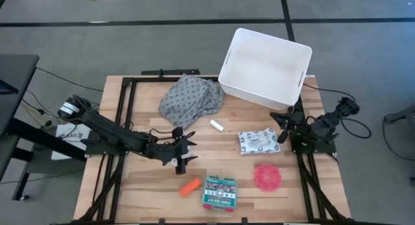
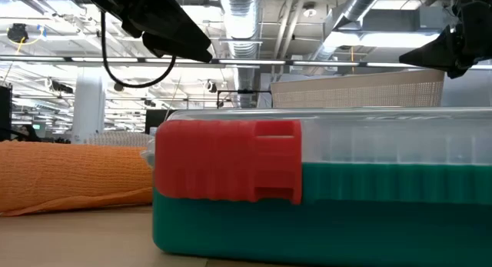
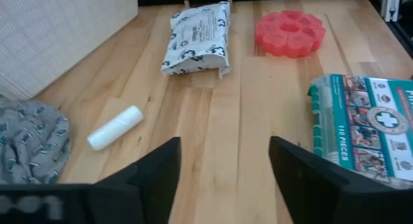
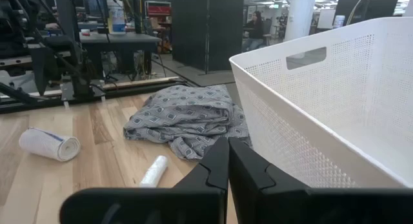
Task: Pick & place medical supplies in basket/bin
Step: Put the white bandage in the white bin
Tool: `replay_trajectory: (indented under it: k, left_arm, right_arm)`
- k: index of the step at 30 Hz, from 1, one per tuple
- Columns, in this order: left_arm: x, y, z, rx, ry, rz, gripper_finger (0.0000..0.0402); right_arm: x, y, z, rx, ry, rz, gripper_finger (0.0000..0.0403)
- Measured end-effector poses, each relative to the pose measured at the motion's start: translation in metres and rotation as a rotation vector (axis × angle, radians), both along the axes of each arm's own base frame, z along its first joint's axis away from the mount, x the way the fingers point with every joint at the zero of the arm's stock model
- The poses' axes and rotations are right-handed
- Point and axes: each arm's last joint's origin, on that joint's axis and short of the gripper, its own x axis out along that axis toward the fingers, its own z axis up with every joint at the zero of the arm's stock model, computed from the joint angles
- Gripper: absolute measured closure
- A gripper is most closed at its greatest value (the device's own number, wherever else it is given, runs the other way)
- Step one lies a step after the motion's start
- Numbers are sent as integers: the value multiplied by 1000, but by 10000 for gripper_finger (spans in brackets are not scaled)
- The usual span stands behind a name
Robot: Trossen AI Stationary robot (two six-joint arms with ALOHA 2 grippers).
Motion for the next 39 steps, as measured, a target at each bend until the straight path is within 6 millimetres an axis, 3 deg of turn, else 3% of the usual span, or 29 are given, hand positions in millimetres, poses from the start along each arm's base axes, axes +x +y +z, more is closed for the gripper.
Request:
replay_trajectory:
  k: [4,17,32,36,39]
  left_arm:
    - [-3,0,-4,-66,33,46,141]
    - [-22,8,-33,-405,275,405,138]
    - [-10,-2,-99,-403,596,398,138]
    - [-8,-1,-102,-406,582,454,151]
    - [-5,-2,-95,-396,574,462,189]
  right_arm:
    - [0,0,0,0,0,0,403]
    - [0,0,0,0,0,0,403]
    - [0,0,0,-1,2,0,403]
    - [0,0,0,-2,2,0,403]
    - [0,0,0,-2,2,0,403]
